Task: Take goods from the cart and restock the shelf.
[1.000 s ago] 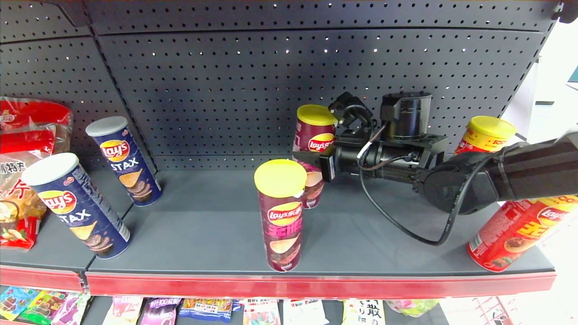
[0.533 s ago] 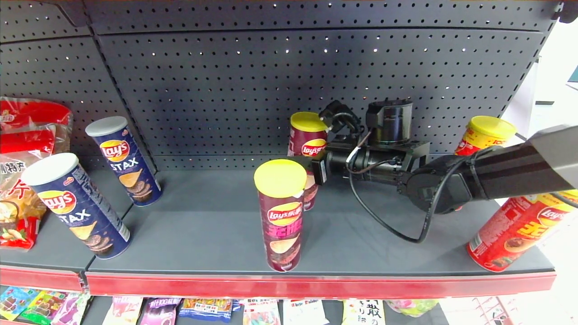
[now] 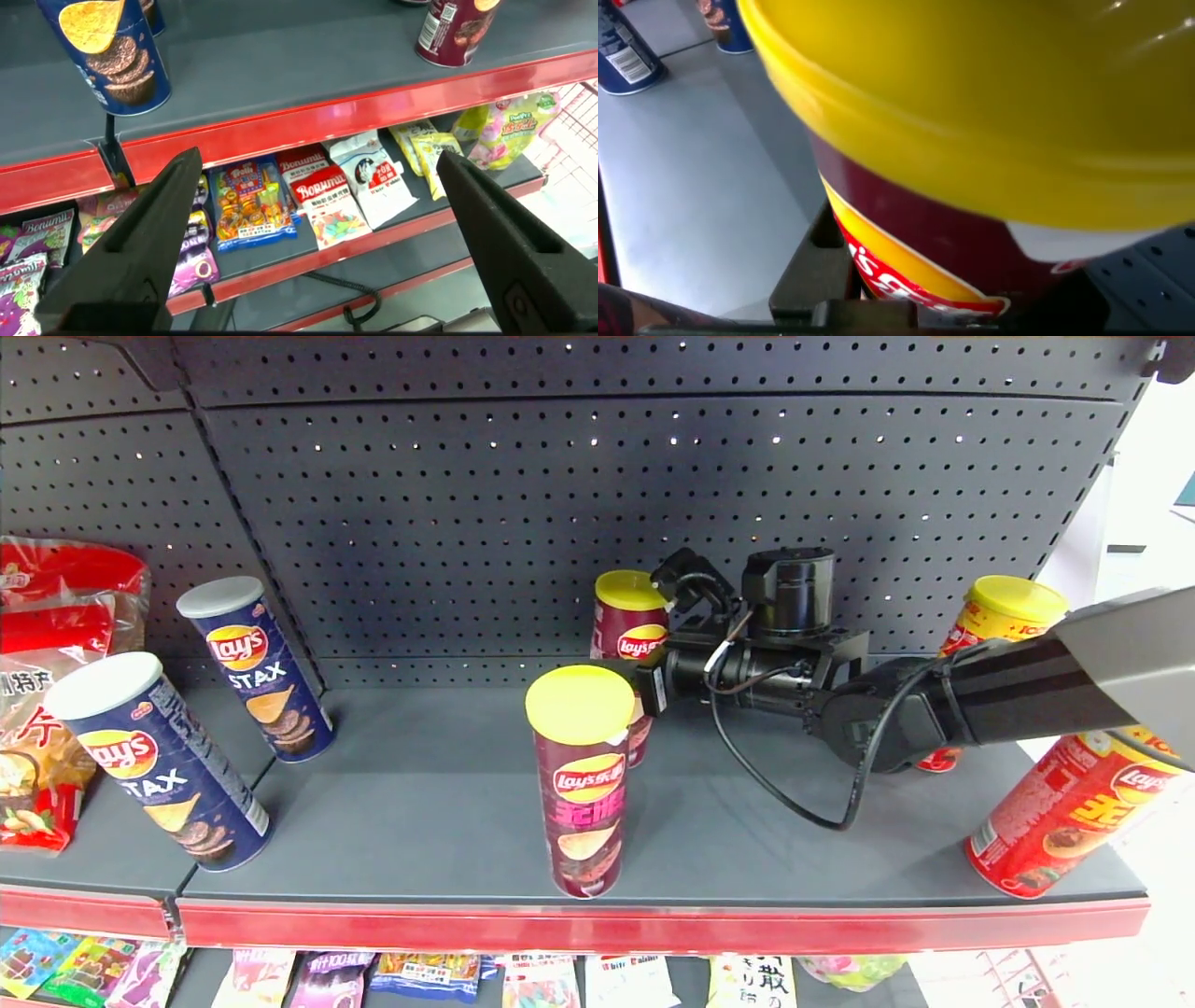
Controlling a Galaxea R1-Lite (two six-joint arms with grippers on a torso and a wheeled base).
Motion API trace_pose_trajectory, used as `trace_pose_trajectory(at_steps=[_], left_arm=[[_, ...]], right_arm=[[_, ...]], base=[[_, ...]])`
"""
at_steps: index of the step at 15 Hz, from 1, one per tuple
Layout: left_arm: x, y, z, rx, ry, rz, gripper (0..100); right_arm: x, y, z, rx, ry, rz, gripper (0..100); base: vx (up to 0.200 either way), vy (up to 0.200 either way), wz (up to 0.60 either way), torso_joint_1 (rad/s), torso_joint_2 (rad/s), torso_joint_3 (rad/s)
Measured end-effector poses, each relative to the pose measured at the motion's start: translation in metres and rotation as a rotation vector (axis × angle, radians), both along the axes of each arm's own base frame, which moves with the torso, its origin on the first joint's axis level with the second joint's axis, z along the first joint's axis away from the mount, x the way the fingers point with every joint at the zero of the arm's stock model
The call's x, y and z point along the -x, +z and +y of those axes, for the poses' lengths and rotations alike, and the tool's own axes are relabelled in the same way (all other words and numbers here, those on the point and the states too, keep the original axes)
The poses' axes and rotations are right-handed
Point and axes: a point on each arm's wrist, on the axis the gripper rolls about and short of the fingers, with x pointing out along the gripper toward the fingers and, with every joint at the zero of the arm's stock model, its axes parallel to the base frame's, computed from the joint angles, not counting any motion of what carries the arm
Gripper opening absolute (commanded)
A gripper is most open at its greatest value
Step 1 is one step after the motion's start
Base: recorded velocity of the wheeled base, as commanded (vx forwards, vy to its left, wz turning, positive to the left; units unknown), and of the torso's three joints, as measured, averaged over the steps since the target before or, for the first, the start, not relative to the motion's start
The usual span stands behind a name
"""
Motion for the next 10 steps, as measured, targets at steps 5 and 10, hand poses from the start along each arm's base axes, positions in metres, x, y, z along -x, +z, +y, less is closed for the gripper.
trace_pose_trajectory(at_steps=[5,10], left_arm=[[0.0000,-0.0001,0.0000,0.000,0.000,0.000,100],[-0.0001,-0.0001,0.0000,0.001,0.000,0.001,100]], right_arm=[[0.0000,-0.0038,0.0021,0.006,0.004,0.007,0],[0.0011,-0.0087,0.0023,0.017,0.004,0.017,100]], base=[[0.000,0.000,0.00,0.000,0.00,0.000],[0.000,0.000,0.00,0.000,0.00,0.000]])
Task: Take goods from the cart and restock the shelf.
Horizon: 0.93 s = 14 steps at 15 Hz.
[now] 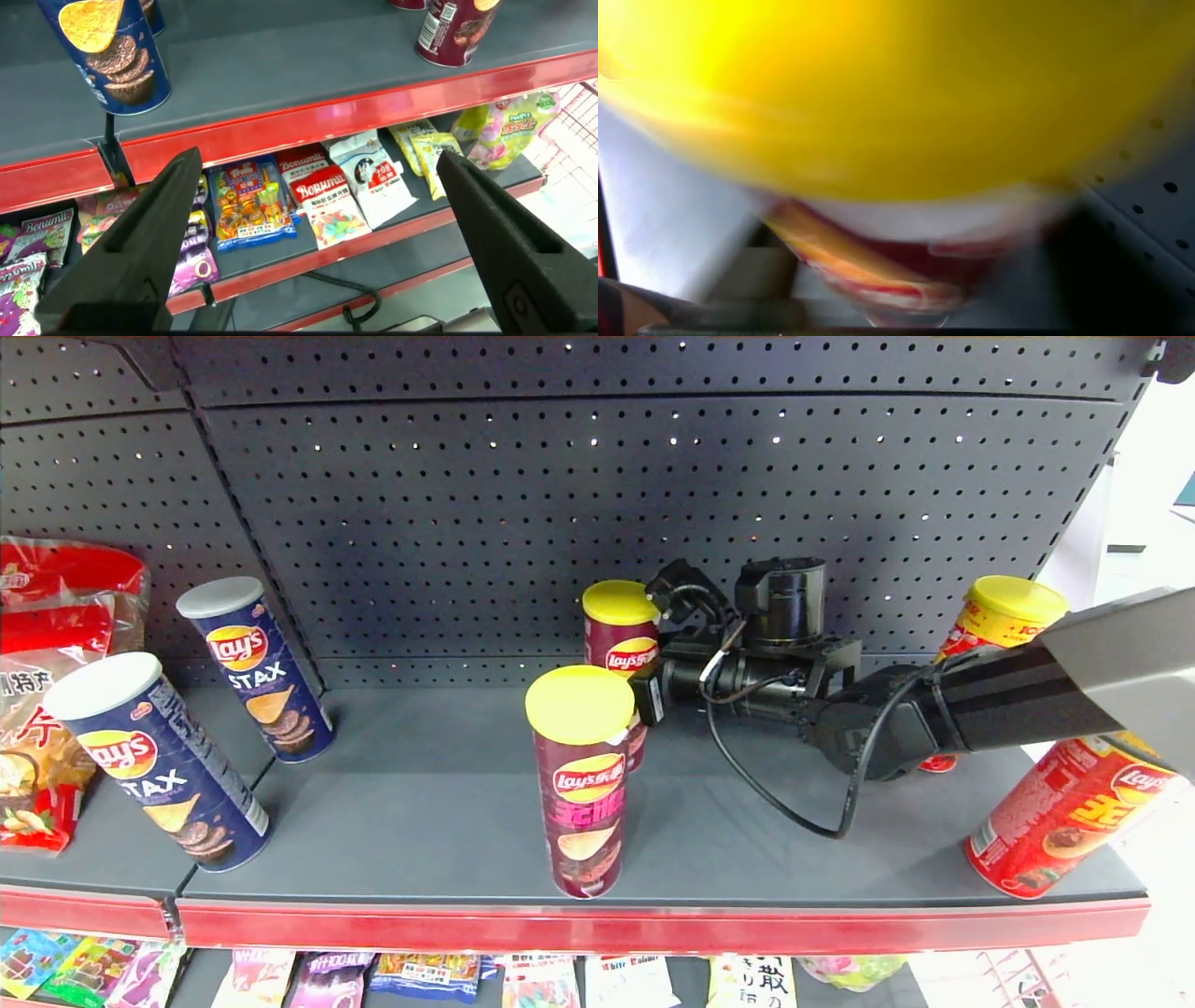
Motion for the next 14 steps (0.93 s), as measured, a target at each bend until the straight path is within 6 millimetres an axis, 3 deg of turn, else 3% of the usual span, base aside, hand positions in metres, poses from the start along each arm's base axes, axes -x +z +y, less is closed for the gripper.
trace_pose_trajectory(at_steps=[6,14], left_arm=[[0.000,0.000,0.000,0.000,-0.002,0.002,100],[-0.001,0.000,0.000,0.001,-0.012,0.012,100]], right_arm=[[0.012,0.000,-0.004,0.014,-0.007,0.018,100],[0.046,0.004,-0.034,0.048,-0.074,0.057,100]], base=[[0.000,0.000,0.00,0.000,0.00,0.000],[0.000,0.000,0.00,0.000,0.00,0.000]])
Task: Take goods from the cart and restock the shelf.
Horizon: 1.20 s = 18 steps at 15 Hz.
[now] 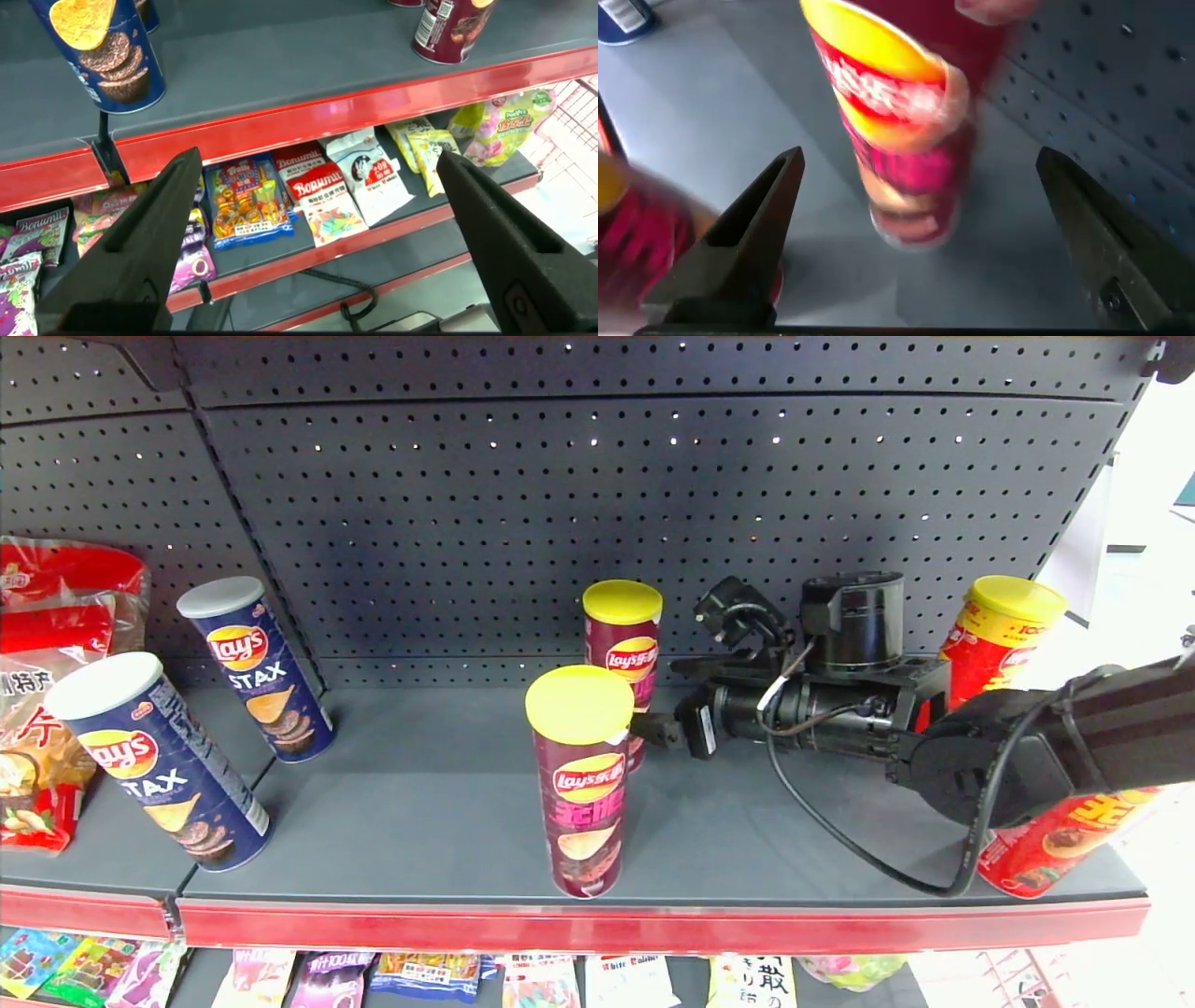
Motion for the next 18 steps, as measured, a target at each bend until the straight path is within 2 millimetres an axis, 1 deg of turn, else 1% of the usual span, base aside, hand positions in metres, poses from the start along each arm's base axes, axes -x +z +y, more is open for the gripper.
trace_pose_trajectory(at_steps=[4,10,14,16,18], left_arm=[[-0.001,0.000,0.000,-0.002,-0.016,0.011,100],[-0.003,0.001,0.000,-0.009,-0.051,0.037,100],[-0.006,0.002,-0.001,-0.014,-0.062,0.062,100],[-0.009,0.006,-0.002,-0.018,-0.070,0.083,100],[-0.014,0.016,-0.003,-0.023,-0.074,0.106,100]], right_arm=[[0.026,-0.004,-0.020,0.030,-0.022,0.037,100],[0.066,-0.003,-0.046,0.040,-0.037,0.066,100],[0.098,0.004,-0.061,0.030,-0.018,0.045,100],[0.116,0.006,-0.069,0.024,-0.008,0.035,100],[0.132,0.009,-0.078,0.014,-0.003,0.016,100]], base=[[0.000,0.000,0.00,0.000,0.00,0.000],[0.000,0.000,0.00,0.000,0.00,0.000],[0.000,0.000,0.00,0.000,0.00,0.000],[0.000,0.000,0.00,0.000,0.00,0.000],[0.000,0.000,0.00,0.000,0.00,0.000]])
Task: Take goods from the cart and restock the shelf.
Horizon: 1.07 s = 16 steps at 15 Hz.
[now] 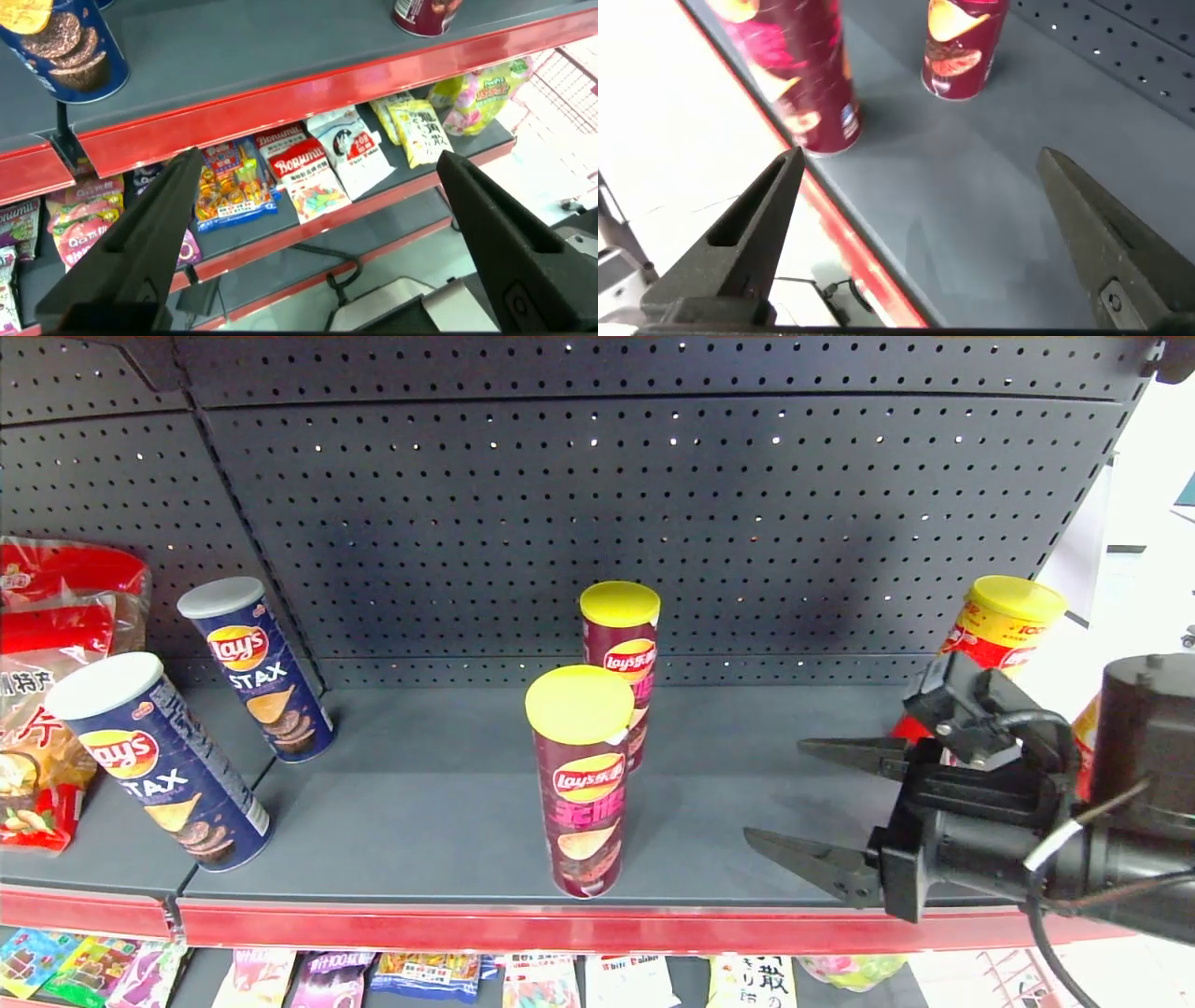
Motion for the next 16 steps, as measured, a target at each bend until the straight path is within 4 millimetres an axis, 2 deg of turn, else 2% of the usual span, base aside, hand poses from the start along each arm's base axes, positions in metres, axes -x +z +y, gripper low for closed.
trace_pose_trajectory(at_steps=[3,8,13,16], left_arm=[[-0.009,0.017,-0.004,0.001,-0.038,0.035,100],[-0.027,0.031,-0.009,0.000,-0.062,0.057,100],[-0.052,0.051,-0.019,0.019,-0.149,0.071,100],[-0.064,0.058,-0.025,0.032,-0.248,0.113,100]], right_arm=[[0.026,0.005,-0.015,-0.020,0.001,-0.041,100],[0.066,0.013,-0.044,-0.069,-0.082,-0.132,100],[0.112,0.010,-0.089,-0.053,-0.396,-0.096,100],[0.151,-0.006,-0.118,0.003,-0.644,-0.041,100]], base=[[0.000,0.000,0.00,0.000,0.00,0.000],[0.000,0.000,0.00,0.000,0.00,0.000],[0.000,0.000,0.00,0.000,0.00,0.000],[0.000,0.000,0.00,0.000,0.00,0.000]])
